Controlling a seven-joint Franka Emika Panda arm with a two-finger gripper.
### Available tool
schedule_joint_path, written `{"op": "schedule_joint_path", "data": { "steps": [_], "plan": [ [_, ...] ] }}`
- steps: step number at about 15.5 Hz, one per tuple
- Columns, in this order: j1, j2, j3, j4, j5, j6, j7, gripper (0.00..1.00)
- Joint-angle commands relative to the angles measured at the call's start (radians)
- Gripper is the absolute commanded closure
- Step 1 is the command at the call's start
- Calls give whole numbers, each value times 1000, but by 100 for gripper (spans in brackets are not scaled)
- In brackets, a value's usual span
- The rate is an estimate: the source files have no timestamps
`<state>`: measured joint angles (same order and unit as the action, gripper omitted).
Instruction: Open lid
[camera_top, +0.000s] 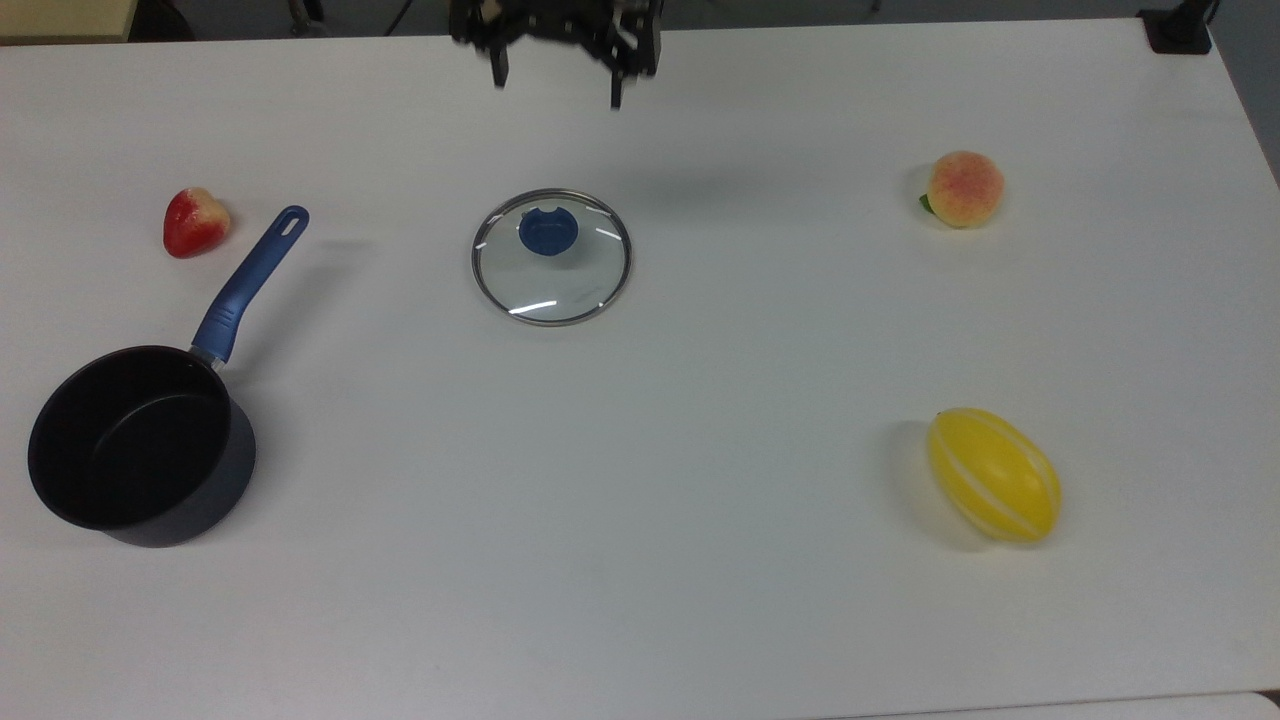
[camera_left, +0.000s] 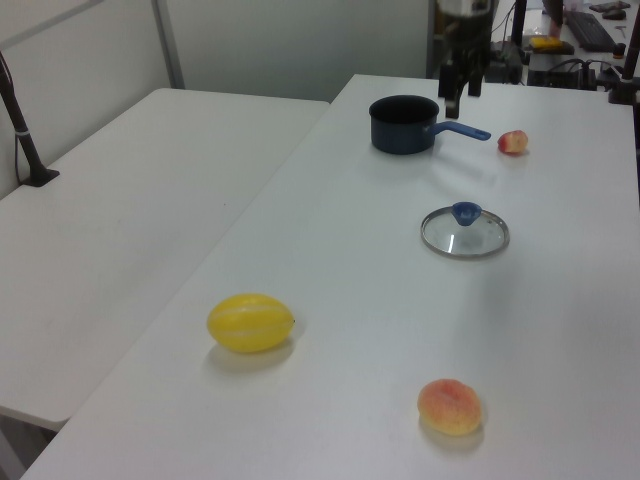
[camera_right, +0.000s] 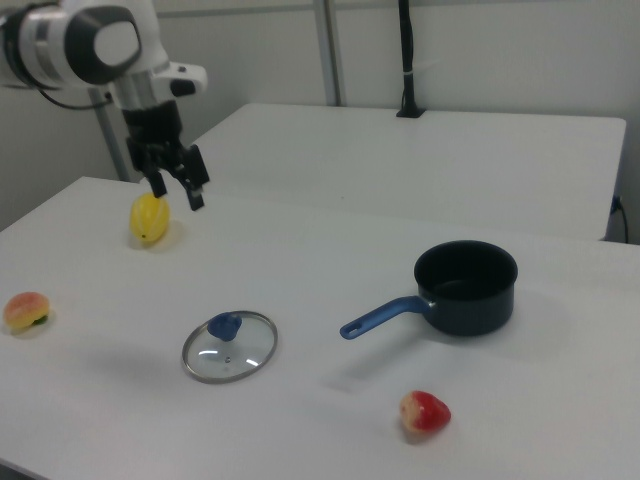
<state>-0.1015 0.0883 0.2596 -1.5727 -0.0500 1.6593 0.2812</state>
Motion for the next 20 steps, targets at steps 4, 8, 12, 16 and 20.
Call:
{"op": "schedule_joint_path", "data": {
  "steps": [4, 8, 12, 16, 20],
  "plan": [
    [61, -171, -81, -72, 79, -79, 0, 0],
    [201, -168, -215, -78, 78, -15, -120, 0],
    [207, -148, -255, -82, 78, 62, -246, 0],
    [198, -131, -269, -82, 85, 86, -261, 0],
    [197, -124, -269, -81, 84, 82, -257, 0]
  ]
}}
